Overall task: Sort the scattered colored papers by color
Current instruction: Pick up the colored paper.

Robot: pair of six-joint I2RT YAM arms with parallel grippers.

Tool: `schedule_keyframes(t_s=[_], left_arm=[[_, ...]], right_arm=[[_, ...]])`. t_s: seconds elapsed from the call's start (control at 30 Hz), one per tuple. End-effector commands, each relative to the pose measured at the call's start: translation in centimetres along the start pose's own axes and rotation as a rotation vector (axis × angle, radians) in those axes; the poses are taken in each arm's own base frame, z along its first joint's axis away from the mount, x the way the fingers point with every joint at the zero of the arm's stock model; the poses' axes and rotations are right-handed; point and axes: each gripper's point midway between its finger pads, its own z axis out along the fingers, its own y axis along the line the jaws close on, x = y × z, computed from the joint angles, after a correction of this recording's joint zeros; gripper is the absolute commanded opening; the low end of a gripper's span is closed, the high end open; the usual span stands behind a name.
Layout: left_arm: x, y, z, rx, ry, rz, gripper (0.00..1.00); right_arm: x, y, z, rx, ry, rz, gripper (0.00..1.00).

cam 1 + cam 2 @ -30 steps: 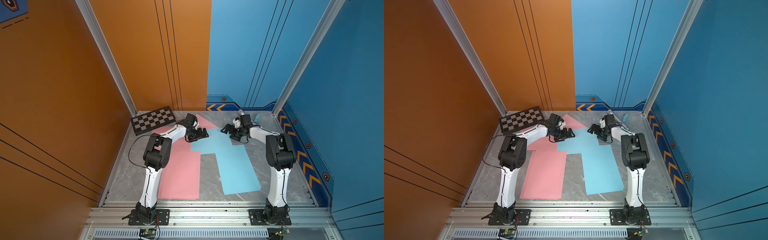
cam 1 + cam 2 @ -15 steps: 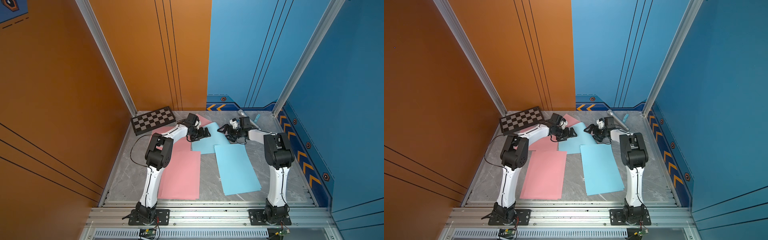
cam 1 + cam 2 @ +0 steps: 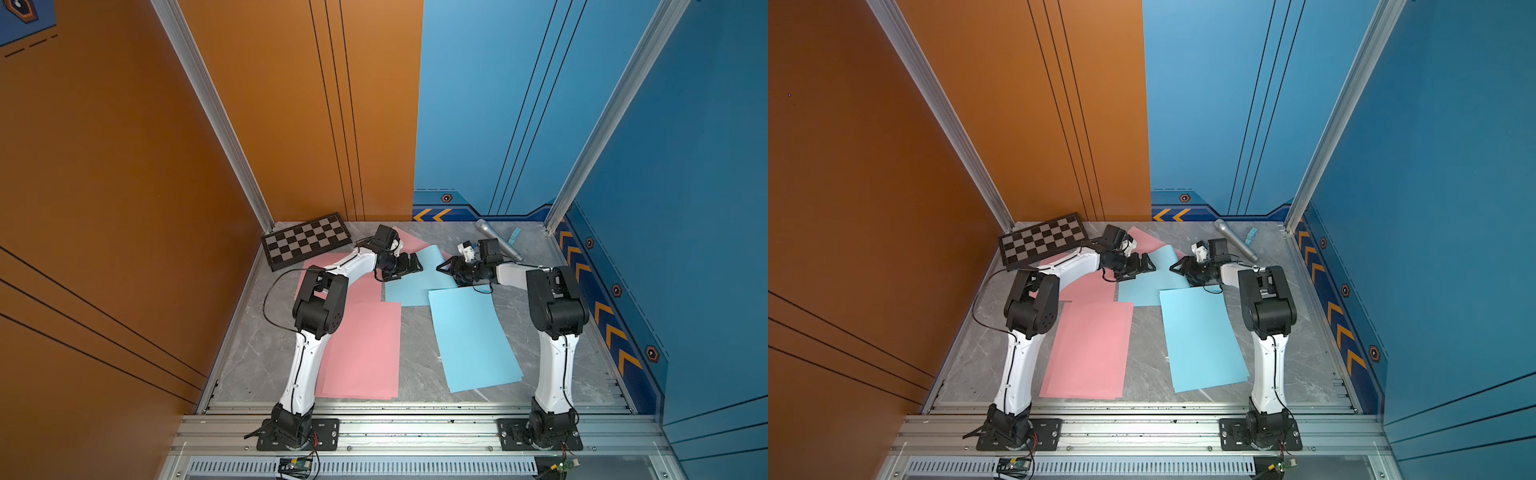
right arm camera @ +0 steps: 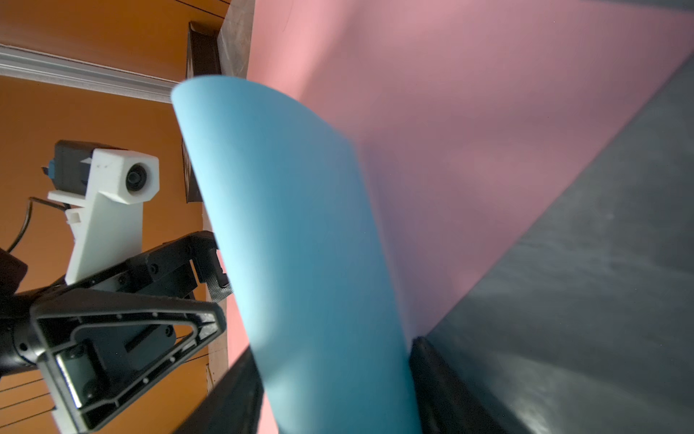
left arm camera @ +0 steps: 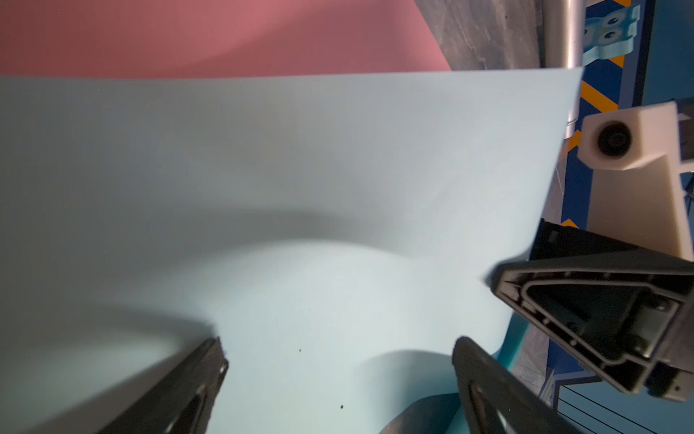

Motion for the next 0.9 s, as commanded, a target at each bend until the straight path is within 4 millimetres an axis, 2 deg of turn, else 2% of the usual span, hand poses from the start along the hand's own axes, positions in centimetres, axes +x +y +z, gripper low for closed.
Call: schedule_keyframes(t_s=[0.0,0.17,0.37,0.6,0.73,0.87], left_arm=[[0.2,-0.1,0.5,0.014,0.027,-0.023,0.98],[-1.3,-2.1,-0.9,0.045,-0.015,-0.013,0.98],[-3.1,-5.2,-4.5,0.082,-0.092,0.001,0.98],[-3.6,-6.4,-8.4,0.133,-0.203,-0.067,0.98],[-3.4,-7.1,-9.1,0.267,-0.256,-0.154,0.98],[-1.0,-7.0,-7.8,0.323,-0.257,-0.244,0.98]], right_arm=[[-1.9,2.3,-1.4,-0.033,-0.096,-0.055,0.51],[-4.5,4.0,-2.2,-0.072,-0.186,-0.082,0.49],[-6.8,5.4,-3.0,-0.076,-0.265,-0.114,0.42],[-8.3,6.1,-4.1,-0.106,-0.361,-0.111,0.39],[-9.0,6.1,-4.6,-0.129,-0.405,-0.084,0.38],[-9.3,5.8,-4.9,-0.136,-0.431,-0.066,0.39]])
